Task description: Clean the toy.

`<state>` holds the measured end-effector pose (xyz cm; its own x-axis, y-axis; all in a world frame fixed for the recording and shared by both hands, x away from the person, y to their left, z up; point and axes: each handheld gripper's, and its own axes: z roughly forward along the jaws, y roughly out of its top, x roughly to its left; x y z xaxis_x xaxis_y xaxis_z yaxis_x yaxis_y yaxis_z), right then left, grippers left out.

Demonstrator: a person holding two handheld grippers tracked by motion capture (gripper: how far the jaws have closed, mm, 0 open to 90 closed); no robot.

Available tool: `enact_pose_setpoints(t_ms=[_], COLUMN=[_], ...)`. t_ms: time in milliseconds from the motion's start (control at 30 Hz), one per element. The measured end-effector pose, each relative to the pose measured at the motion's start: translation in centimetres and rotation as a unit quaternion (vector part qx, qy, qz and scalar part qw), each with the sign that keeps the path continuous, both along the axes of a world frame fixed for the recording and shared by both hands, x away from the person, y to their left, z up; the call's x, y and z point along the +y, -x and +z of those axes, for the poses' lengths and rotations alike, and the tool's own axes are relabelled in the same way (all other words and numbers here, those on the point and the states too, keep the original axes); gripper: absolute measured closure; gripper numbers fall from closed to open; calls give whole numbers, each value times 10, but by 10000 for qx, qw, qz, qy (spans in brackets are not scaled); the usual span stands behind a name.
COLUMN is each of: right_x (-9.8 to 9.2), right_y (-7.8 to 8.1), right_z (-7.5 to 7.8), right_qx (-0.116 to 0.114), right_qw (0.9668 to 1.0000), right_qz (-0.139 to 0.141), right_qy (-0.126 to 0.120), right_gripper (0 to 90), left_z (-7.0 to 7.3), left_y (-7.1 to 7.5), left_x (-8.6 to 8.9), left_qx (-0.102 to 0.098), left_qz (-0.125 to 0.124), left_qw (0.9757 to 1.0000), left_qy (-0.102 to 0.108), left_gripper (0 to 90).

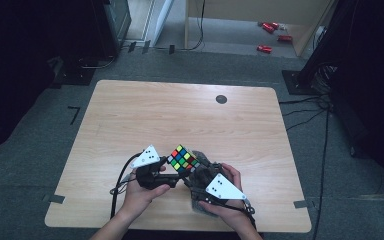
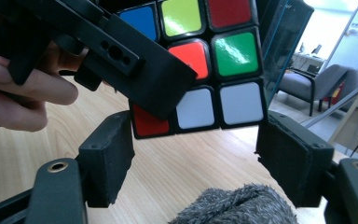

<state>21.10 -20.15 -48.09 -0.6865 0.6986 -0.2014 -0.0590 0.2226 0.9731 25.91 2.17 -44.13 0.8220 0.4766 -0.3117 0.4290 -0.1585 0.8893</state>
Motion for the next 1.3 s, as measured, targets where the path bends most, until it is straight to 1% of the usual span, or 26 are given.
enact_pose_setpoints(t_ms=[67,100,233,267,367,433,500,533,567,600,700,833,967,1033,1100,1200,1300], right_x=[0,0,1,1,1,1,1,1,1,2,3,2,0,0,1,2,3], right_y=[0,0,0,0,1,1,2,2,3,3,3,4,5,5,5,5,5], right_z=[0,0,-1,-1,-1,-1,-1,-1,-1,0,0,0,0,0,0,0,-1], right_qx=[-55,-62,-146,-173,-199,-217,-280,-331,-336,-361,-397,-391,-352,-386,-404,-401,-399], right_qw=[10000,10000,9999,9998,9997,9997,9994,9992,9991,9990,9988,9989,9991,9989,9988,9987,9986], right_qz=[-32,-48,-82,-90,-111,-114,-145,-173,-181,-186,-214,-190,-177,-198,-211,-224,-233], right_qy=[23,26,35,50,53,73,124,155,170,173,187,157,143,179,205,218,242], right_gripper=[290,292,294,296,297,299,311,329,331,332,335,338,336,337,336,336,336], left_z=[0,1,0,0,-1,-2,-4,-4,-5,-5,-5,-5,-5,-6,-7,-10,-11], left_y=[1,2,0,0,-1,-3,-5,-7,-8,-9,-10,-9,-8,-9,-10,-11,-12], left_x=[-2,-3,-5,-5,-5,-5,-4,-3,-2,-2,-2,-3,-4,-4,-4,-4,-3], left_qx=[4,20,222,290,397,508,565,628,672,699,669,673,780,816,877,1024,1093], left_qz=[14,-20,-64,-67,-106,-134,-163,-180,-215,-230,-221,-212,-222,-240,-257,-291,-338], left_qw=[10000,10000,9997,9996,9991,9985,9981,9976,9972,9969,9971,9970,9962,9959,9951,9933,9923], left_qy=[-44,-59,-19,12,77,118,160,209,238,282,291,313,302,320,371,447,474], left_gripper=[350,350,349,349,349,349,349,348,347,346,345,340,346,347,347,347,347])
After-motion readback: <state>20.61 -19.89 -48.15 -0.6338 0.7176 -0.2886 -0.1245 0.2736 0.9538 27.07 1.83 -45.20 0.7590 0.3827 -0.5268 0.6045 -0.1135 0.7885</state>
